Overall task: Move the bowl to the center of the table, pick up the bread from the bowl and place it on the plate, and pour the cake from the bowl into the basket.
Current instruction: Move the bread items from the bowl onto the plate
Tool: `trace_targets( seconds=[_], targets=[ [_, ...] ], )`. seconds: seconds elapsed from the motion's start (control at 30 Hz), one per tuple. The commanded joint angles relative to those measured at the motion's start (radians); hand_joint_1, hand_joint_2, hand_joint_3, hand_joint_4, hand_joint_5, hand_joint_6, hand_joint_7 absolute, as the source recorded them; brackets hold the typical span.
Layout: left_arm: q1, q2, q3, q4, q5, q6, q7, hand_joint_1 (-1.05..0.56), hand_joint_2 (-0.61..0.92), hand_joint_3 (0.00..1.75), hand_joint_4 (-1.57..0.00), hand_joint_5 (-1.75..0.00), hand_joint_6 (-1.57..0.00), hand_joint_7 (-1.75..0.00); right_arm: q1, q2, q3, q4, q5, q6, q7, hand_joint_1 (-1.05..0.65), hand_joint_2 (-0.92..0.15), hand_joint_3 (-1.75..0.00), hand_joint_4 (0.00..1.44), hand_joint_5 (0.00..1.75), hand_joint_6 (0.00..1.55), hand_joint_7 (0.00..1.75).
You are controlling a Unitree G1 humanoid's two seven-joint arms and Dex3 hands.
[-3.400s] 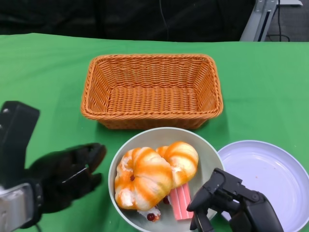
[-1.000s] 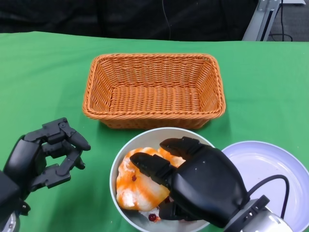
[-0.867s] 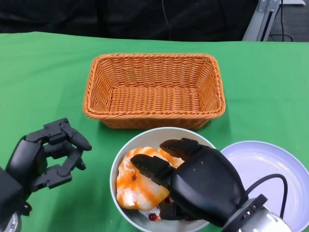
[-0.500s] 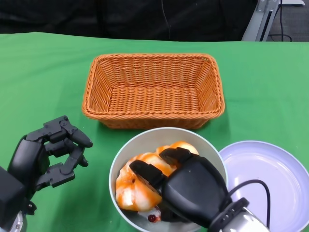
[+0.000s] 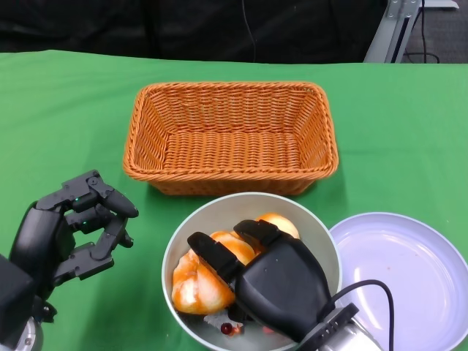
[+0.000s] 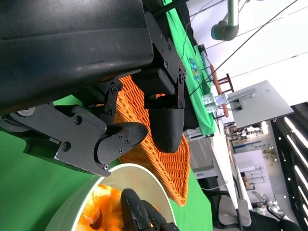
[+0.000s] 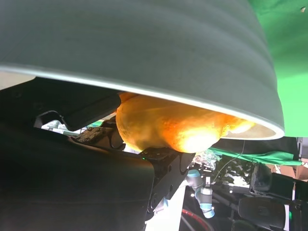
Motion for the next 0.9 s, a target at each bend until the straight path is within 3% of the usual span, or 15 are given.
trace_targets(
  seconds=[0.03,0.07,0.13,0.27,0.37,0.47,0.5,0.6,0.9],
  targets=[
    [0.005,0.008,0.009,-0.004,-0.007,-0.003,0.005,-0.09,0.71,0.87,-0.74,-1.61,-0.70,-1.35,0.004,-0.018,0.024,0.045,0.015,0.012,0.041,-0.44,-0.88,0.00,0.77,0.12,0.63,0.03],
    [0.003,0.010,0.009,0.003,-0.005,-0.011,0.003,-0.09,0.71,0.87,-0.74,-1.61,-0.70,-1.35,-0.001,-0.021,0.026,0.052,0.029,0.003,0.036,-0.43,-0.88,0.00,0.78,0.13,0.64,0.03],
    [-0.001,0.012,0.010,0.018,-0.004,-0.025,-0.001,-0.09,0.70,0.87,-0.74,-1.61,-0.70,-1.35,-0.010,-0.023,0.026,0.068,0.067,-0.021,0.017,-0.42,-0.91,-0.01,0.92,0.27,0.85,0.09],
    [-0.003,0.013,0.008,0.024,0.007,-0.037,0.009,-0.10,0.69,0.88,-0.75,-1.59,-0.71,-1.35,-0.031,-0.030,0.034,0.096,0.099,-0.042,-0.006,-0.40,-0.91,0.00,0.89,0.58,1.02,0.04],
    [-0.002,0.011,0.008,0.026,0.016,-0.047,0.015,-0.08,0.68,0.90,-0.75,-1.59,-0.71,-1.35,-0.045,-0.032,0.031,0.123,0.130,-0.070,-0.053,-0.40,-0.90,0.00,0.92,0.57,1.07,0.03],
    [-0.002,0.011,0.007,0.026,0.010,-0.044,0.006,-0.09,0.66,0.93,-0.75,-1.61,-0.70,-1.37,-0.059,-0.037,0.021,0.144,0.159,-0.094,-0.106,-0.40,-0.89,0.00,1.00,0.67,1.14,0.03],
    [-0.003,0.012,0.007,0.028,0.007,-0.044,0.003,-0.09,0.66,0.94,-0.74,-1.61,-0.70,-1.37,-0.062,-0.038,0.017,0.148,0.168,-0.100,-0.124,-0.40,-0.88,0.00,0.95,0.85,1.16,0.02],
    [-0.002,0.013,0.007,0.030,0.006,-0.042,0.002,-0.08,0.66,0.94,-0.73,-1.61,-0.70,-1.37,-0.074,-0.037,-0.002,0.172,0.205,-0.130,-0.208,-0.37,-0.88,0.00,0.88,1.09,1.19,0.02],
    [-0.012,0.014,0.011,0.056,0.013,-0.069,0.008,-0.07,0.67,0.92,-0.74,-1.60,-0.71,-1.34,-0.100,-0.037,-0.067,0.189,0.308,-0.220,-0.325,-0.32,-0.89,0.00,0.77,1.35,1.20,0.02]
  ],
)
